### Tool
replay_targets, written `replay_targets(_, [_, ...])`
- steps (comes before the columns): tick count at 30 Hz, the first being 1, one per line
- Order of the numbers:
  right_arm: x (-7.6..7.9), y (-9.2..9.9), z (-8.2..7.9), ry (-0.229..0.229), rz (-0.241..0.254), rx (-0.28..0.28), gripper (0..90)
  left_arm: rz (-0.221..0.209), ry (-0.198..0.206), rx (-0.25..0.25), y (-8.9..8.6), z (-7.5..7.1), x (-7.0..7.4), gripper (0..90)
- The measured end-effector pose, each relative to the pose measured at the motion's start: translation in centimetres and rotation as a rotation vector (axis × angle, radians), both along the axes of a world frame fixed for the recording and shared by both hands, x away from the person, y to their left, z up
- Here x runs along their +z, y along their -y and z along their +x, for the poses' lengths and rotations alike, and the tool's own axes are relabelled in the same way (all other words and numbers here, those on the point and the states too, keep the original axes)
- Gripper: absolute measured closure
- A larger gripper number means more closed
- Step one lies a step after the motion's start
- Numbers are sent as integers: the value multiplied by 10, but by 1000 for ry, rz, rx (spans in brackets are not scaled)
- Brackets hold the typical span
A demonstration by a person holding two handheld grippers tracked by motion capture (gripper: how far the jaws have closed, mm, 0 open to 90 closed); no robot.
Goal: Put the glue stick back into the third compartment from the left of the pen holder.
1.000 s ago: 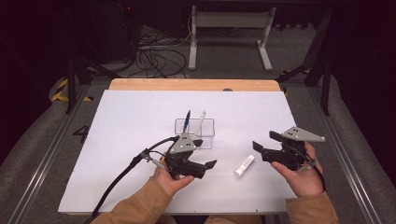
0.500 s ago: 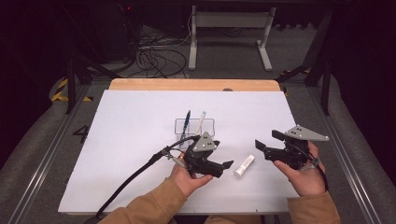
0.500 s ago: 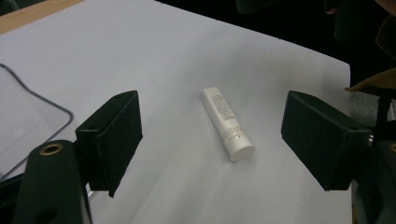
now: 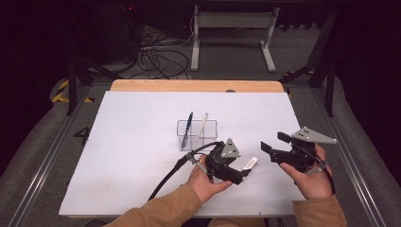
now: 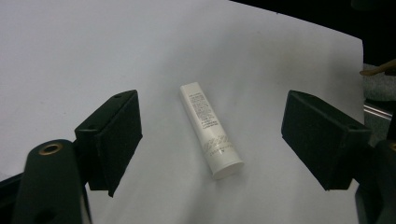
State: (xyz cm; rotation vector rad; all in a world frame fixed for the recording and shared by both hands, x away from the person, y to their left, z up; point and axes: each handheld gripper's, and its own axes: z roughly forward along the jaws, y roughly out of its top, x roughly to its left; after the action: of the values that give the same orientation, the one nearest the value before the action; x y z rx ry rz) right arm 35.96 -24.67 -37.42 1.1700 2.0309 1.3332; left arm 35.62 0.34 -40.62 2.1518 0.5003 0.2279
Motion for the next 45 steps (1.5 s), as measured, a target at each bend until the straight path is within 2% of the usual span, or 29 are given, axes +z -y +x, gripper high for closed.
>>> replay_targets(6, [0, -1, 0, 2, 3, 2, 219, -8, -14, 4, 1, 1, -2, 222])
replay_targets(11, [0, 0, 0, -2, 1, 0, 219, 2, -28, 15, 4, 2, -6, 231])
replay_targets(16, [0, 1, 0, -3, 2, 1, 219, 24, -31, 34, 8, 2, -13, 273])
replay_targets(20, [0, 1, 0, -3, 4, 0, 220, 41, -53, 40, 11, 3, -19, 300])
replay_targets(30, [0, 0, 0, -3, 1, 3, 219, 91, -63, 47, 22, 1, -37, 318])
replay_targets(36, [0, 1, 0, -6, 3, 4, 219, 112, -56, 49, 26, 1, -44, 341])
replay_targets(38, [0, 1, 0, -6, 3, 4, 219, 125, -53, 66, 28, 2, -45, 361])
replay_targets(44, [-1, 0, 0, -8, -1, 5, 219, 136, -59, 65, 31, 2, -49, 435])
replay_targets(45, [-1, 0, 0, -9, 0, 5, 219, 125, -57, 70, 32, 2, -50, 448])
